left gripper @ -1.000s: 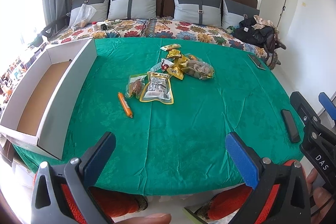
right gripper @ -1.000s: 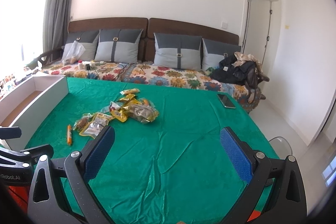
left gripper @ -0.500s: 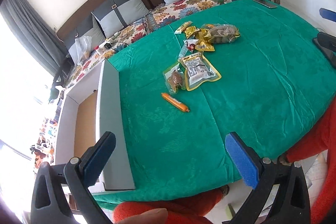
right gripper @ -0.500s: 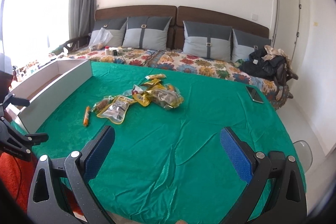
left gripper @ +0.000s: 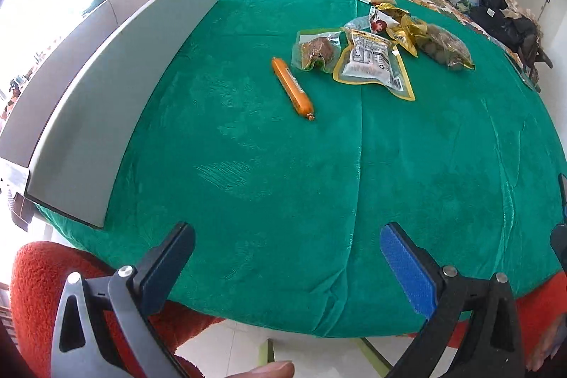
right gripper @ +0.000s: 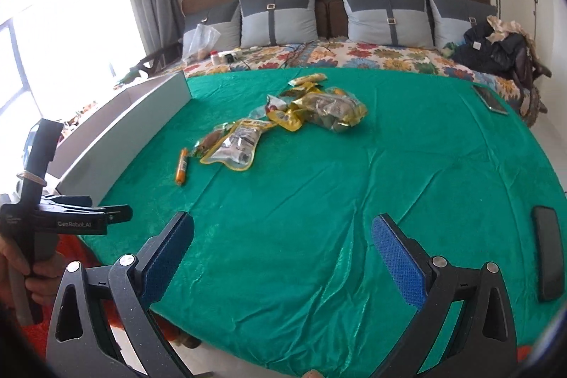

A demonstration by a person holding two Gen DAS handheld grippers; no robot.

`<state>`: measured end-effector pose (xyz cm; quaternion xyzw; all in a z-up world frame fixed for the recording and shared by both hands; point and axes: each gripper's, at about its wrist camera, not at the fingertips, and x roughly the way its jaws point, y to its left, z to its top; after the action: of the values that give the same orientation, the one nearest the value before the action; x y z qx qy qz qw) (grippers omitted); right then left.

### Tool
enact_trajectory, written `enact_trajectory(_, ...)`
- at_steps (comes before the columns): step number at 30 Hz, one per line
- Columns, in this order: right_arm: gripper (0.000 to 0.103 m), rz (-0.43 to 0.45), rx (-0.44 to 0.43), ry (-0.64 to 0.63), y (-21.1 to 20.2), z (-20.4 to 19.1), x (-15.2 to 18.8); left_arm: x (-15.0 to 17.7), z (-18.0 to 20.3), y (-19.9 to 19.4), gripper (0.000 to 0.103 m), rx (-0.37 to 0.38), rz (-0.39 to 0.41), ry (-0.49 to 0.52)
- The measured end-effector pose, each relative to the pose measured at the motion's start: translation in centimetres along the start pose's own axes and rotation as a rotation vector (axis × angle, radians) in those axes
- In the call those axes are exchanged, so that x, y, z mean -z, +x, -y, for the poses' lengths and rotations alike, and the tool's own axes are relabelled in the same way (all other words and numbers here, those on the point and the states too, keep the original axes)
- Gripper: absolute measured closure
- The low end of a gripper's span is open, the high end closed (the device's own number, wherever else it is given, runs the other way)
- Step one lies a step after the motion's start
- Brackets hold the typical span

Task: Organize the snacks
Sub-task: 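Bring the left tool down over the orange sausage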

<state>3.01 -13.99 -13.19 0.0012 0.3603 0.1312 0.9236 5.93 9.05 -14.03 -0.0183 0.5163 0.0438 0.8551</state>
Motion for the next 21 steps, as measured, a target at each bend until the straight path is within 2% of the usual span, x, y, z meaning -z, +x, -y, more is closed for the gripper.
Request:
enact_trajectory(3, 0.001, -0.059, 0.029, 0.001, 1.2, 0.4, 1.2, 0.7, 3.1, 1.5, 0.000, -0.032, 0.045, 0.182)
enact_trajectory(5, 0.001, -0.094, 0.063, 0.036, 2.4, 1.0, 1.1, 0.5, 3.9, 2.9, 0.000, -0.026, 0.042, 0.225)
enact_trajectory(9, 0.001, -0.180, 0.102, 0.088, 5.6, 1.8, 0.5, -1.0, 3.0, 5.4, 0.000, 0.025, -0.007, 0.161)
enact_trajectory(14, 0.001, -0.218, 0.159, 0.039, 9.1, 2.1, -0.1, -1.8, 1.8, 6.6, 0.000, 0.086, 0.015, 0.115)
enact_trajectory(19, 0.000, -0.256, 0.204, 0.127, 12.1, 4.2, -0.1, -1.1, 1.3, 6.3, 0.000, 0.080, 0.063, 0.100)
enact_trajectory(21, 0.000, -0.222, 0.247, 0.114, 12.2, 4.2, -0.1, -1.0, 1.3, 6.2, 0.000, 0.083, 0.068, 0.106)
